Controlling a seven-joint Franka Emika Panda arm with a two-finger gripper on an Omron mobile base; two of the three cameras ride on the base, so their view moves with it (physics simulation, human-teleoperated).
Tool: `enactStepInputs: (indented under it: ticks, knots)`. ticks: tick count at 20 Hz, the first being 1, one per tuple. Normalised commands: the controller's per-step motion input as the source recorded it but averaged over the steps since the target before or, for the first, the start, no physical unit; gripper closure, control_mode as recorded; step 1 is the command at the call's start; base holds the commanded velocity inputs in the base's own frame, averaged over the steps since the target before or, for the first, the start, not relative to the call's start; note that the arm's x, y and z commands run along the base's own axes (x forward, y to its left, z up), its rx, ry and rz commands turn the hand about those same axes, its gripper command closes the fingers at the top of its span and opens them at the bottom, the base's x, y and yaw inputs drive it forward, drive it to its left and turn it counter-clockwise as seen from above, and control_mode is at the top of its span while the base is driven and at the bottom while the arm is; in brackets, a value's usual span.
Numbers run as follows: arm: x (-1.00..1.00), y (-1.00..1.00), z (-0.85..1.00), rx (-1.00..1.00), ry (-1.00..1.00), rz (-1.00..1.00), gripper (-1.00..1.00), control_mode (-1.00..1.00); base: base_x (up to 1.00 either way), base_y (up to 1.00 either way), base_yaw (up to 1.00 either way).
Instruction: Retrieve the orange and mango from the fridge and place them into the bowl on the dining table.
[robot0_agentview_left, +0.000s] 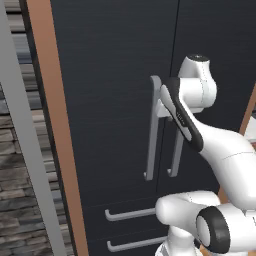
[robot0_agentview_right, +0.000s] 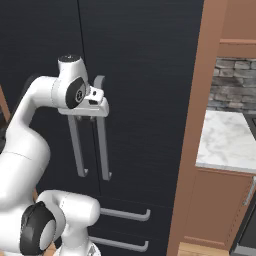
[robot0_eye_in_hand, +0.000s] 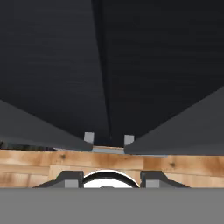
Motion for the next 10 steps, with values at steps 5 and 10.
enactStepInputs:
  ticks: [5, 10]
  knots:
    - [-0.31, 0.0, 0.0, 0.0, -0.08, 0.0, -1.0, -1.0, 0.0, 0.0, 0.0]
    - [-0.63, 0.0, -0.04, 0.0, -0.13, 0.0, -1.0, -1.0, 0.0, 0.0, 0.0]
